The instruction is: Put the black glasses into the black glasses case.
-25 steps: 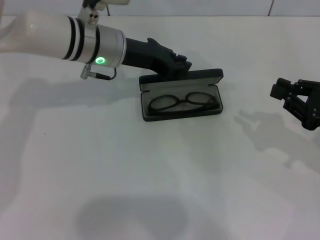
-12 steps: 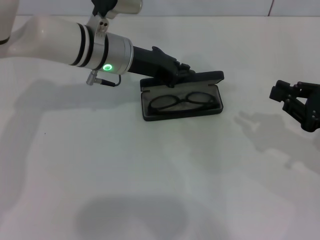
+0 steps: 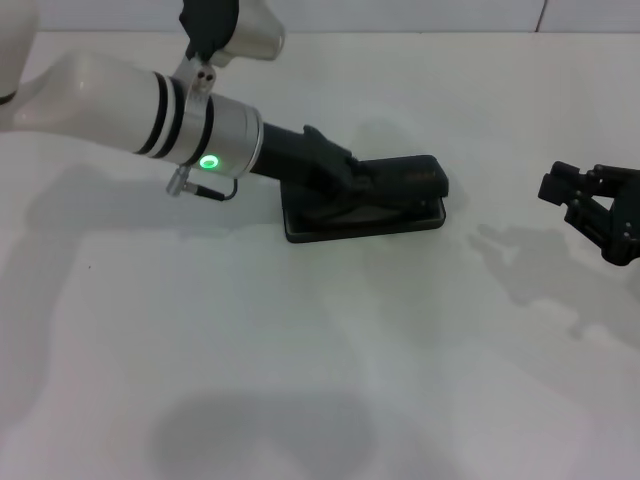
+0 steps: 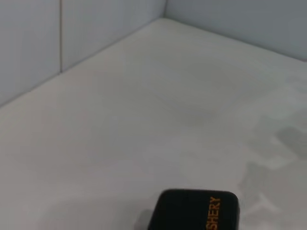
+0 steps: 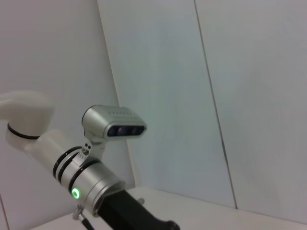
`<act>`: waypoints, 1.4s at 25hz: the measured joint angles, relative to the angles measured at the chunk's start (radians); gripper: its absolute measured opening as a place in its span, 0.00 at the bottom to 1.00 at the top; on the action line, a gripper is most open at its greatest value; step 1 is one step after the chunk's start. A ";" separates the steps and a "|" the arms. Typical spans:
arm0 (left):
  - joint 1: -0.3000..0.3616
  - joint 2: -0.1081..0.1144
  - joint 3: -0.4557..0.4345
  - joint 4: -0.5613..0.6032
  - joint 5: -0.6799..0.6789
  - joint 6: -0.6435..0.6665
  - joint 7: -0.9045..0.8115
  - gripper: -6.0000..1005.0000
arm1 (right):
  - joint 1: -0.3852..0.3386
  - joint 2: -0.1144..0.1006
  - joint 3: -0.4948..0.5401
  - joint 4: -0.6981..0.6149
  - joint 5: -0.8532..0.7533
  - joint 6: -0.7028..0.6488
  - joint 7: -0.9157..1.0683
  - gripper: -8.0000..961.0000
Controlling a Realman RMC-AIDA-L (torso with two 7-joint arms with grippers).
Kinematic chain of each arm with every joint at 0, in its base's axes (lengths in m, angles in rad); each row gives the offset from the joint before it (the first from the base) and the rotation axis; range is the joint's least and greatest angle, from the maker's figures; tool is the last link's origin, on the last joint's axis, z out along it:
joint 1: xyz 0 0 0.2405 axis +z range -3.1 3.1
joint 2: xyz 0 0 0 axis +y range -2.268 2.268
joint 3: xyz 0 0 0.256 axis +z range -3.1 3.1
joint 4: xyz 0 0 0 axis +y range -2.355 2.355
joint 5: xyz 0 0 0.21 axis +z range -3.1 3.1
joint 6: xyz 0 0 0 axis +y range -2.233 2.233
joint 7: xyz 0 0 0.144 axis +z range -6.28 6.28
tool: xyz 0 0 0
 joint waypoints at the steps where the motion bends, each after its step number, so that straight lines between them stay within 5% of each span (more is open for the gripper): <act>1: 0.002 -0.002 0.000 -0.001 0.004 0.005 0.000 0.18 | 0.000 0.000 0.000 0.000 0.000 -0.002 0.000 0.28; 7: 0.016 -0.013 0.000 0.004 0.013 0.027 0.001 0.18 | 0.000 0.000 -0.001 0.006 0.000 -0.011 0.000 0.29; 11: 0.062 -0.022 -0.009 0.125 -0.010 0.138 0.009 0.18 | -0.005 -0.002 0.010 0.008 -0.009 -0.063 -0.002 0.29; 17: 0.280 -0.019 -0.041 0.445 -0.207 0.464 0.070 0.18 | 0.040 -0.011 0.030 0.013 -0.082 -0.179 -0.015 0.30; 20: 0.401 -0.003 -0.138 0.486 -0.343 0.608 0.168 0.25 | 0.074 -0.007 0.025 0.019 -0.088 -0.237 -0.022 0.30; 22: 0.425 0.001 -0.170 0.483 -0.364 0.633 0.178 0.30 | 0.095 -0.004 0.025 0.025 -0.087 -0.269 -0.023 0.30; 23: 0.441 0.003 -0.191 0.482 -0.374 0.648 0.179 0.33 | 0.107 -0.003 0.024 0.026 -0.085 -0.281 -0.022 0.35; 25: 0.474 0.010 -0.234 0.476 -0.382 0.687 0.180 0.54 | 0.133 -0.001 0.022 0.027 -0.075 -0.298 -0.019 0.46; 31: 0.518 0.039 -0.256 0.398 -0.377 0.758 0.213 0.77 | 0.244 0.005 0.022 0.080 -0.037 -0.331 0.008 0.70; 35: 0.527 0.049 -0.257 0.352 -0.377 0.783 0.243 0.77 | 0.319 0.000 0.025 0.135 -0.040 -0.361 0.065 0.80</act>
